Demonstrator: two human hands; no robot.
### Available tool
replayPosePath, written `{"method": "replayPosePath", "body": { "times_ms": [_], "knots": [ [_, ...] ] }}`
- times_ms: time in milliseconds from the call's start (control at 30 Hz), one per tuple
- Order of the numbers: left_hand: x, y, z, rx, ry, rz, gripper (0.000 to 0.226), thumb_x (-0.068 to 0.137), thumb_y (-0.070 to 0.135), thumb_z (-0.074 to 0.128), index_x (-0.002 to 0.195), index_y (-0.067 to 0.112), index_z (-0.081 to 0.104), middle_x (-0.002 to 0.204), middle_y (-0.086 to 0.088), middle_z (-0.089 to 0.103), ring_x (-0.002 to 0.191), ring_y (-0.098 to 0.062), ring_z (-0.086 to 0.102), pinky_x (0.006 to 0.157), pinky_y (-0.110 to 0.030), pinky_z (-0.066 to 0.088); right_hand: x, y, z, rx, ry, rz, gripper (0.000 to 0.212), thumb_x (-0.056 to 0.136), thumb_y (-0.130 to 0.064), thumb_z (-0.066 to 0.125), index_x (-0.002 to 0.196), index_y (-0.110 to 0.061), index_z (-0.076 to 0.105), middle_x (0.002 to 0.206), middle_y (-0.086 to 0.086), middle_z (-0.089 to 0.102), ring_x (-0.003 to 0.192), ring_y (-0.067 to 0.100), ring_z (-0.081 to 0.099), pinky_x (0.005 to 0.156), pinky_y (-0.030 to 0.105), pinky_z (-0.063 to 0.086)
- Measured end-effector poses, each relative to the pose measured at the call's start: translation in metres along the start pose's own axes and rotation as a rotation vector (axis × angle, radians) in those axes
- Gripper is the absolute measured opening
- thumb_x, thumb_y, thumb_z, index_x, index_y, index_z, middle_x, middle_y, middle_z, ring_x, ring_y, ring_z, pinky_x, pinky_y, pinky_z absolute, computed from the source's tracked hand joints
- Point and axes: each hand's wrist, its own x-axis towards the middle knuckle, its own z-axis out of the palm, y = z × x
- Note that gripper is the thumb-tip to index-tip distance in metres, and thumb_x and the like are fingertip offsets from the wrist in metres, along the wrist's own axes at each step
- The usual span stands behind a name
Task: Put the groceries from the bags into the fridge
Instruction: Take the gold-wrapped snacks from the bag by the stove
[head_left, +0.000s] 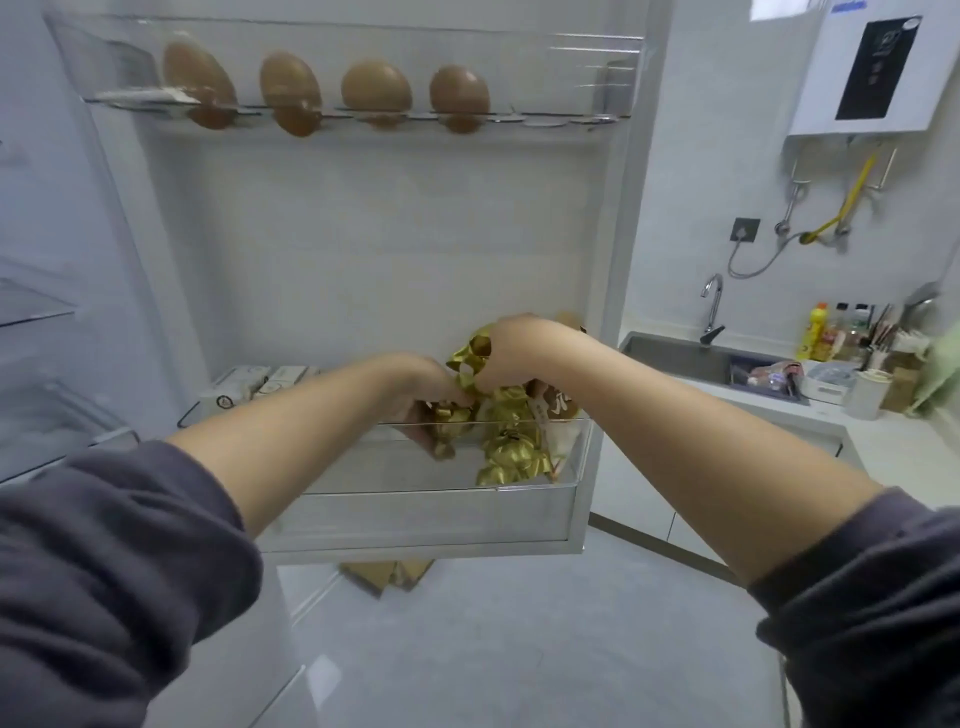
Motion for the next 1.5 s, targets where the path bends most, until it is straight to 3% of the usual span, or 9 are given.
{"method": "replayPosePath", "body": {
  "times_ms": [133, 300, 500, 733, 833, 1133, 1300, 1400, 1500],
  "knots": [
    [0.012, -0.004, 0.002, 0.09, -0.093, -0.077, 0.033, 0.098, 0.02, 0.056, 0.12, -0.005, 0.054, 0.12, -0.02, 0.062, 0.11, -0.037, 0.061, 0.09, -0.048, 0.052, 0.008, 0.0, 0.009, -0.081, 0.002, 0.028, 0.029, 0.09, -0.029, 0.062, 0.072, -0.012, 0.047, 0.074, 0.004, 0.052, 0.06, 0.018, 0.051, 0.055, 0.028, 0.047],
    [0.024, -0.004, 0.001, 0.1, -0.041, -0.039, 0.021, 0.097, 0.017, 0.058, 0.1, -0.003, 0.057, 0.096, -0.015, 0.061, 0.086, -0.03, 0.064, 0.089, -0.04, 0.053, 0.013, 0.002, 0.018, -0.159, 0.003, 0.041, 0.02, 0.088, -0.019, 0.056, 0.071, -0.012, 0.048, 0.072, 0.002, 0.048, 0.059, 0.017, 0.046, 0.05, 0.026, 0.039],
    [0.028, -0.012, -0.003, -0.094, -0.201, -0.057, 0.02, 0.1, 0.007, 0.048, 0.09, -0.007, 0.058, 0.118, -0.015, 0.063, 0.125, -0.033, 0.053, 0.107, -0.041, 0.041, 0.016, 0.0, 0.022, -0.234, 0.028, 0.029, 0.022, 0.09, -0.017, 0.057, 0.071, -0.013, 0.046, 0.074, 0.002, 0.048, 0.06, 0.016, 0.046, 0.05, 0.025, 0.039],
    [0.027, -0.015, -0.01, 0.27, -0.108, 0.032, 0.026, 0.098, 0.02, 0.058, 0.081, 0.0, 0.061, 0.066, -0.007, 0.071, 0.057, -0.014, 0.068, 0.066, -0.022, 0.058, 0.023, -0.005, 0.035, -0.311, 0.067, 0.019, 0.029, 0.088, -0.012, 0.059, 0.067, -0.013, 0.039, 0.072, 0.0, 0.044, 0.061, 0.016, 0.043, 0.051, 0.026, 0.037],
    [0.025, -0.015, -0.014, 0.18, -0.218, 0.042, 0.019, 0.099, 0.007, 0.054, 0.092, -0.009, 0.06, 0.07, -0.014, 0.072, 0.058, -0.016, 0.071, 0.061, -0.021, 0.059, 0.022, -0.005, 0.032, -0.327, 0.009, 0.01, 0.029, 0.091, -0.015, 0.055, 0.067, -0.013, 0.038, 0.072, 0.001, 0.044, 0.067, 0.019, 0.047, 0.063, 0.03, 0.044],
    [0.027, -0.023, -0.017, 0.223, -0.264, 0.103, 0.027, 0.099, 0.01, 0.054, 0.115, -0.011, 0.056, 0.091, -0.018, 0.067, 0.064, -0.022, 0.071, 0.057, -0.025, 0.058, 0.024, 0.001, 0.038, -0.308, 0.097, -0.007, 0.031, 0.09, 0.0, 0.051, 0.065, -0.011, 0.039, 0.069, 0.002, 0.042, 0.057, 0.015, 0.039, 0.051, 0.026, 0.036],
    [0.029, -0.022, -0.018, 0.414, -0.18, 0.148, 0.024, 0.097, 0.025, 0.059, 0.096, 0.001, 0.058, 0.088, -0.012, 0.062, 0.061, -0.019, 0.068, 0.054, -0.024, 0.058, 0.026, 0.001, 0.04, -0.269, 0.133, -0.017, 0.03, 0.088, 0.001, 0.055, 0.064, -0.011, 0.041, 0.067, 0.002, 0.043, 0.054, 0.015, 0.038, 0.047, 0.025, 0.033],
    [0.03, -0.022, -0.02, 0.516, -0.208, 0.164, 0.025, 0.098, 0.033, 0.055, 0.1, 0.008, 0.06, 0.09, -0.007, 0.062, 0.072, -0.019, 0.067, 0.057, -0.024, 0.056, 0.026, 0.002, 0.039, -0.237, 0.092, -0.02, 0.005, 0.089, -0.01, 0.063, 0.09, -0.005, 0.061, 0.081, 0.006, 0.058, 0.063, 0.018, 0.05, 0.055, 0.027, 0.043],
    [0.029, -0.021, -0.024, 0.598, -0.21, 0.146, 0.031, 0.097, 0.041, 0.055, 0.109, 0.012, 0.059, 0.096, -0.004, 0.065, 0.077, -0.017, 0.069, 0.065, -0.025, 0.055, 0.022, 0.007, 0.033, -0.192, -0.007, -0.029, 0.032, 0.089, -0.024, 0.069, 0.114, -0.005, 0.065, 0.101, 0.008, 0.067, 0.078, 0.023, 0.057, 0.062, 0.028, 0.046]
  ]
}}
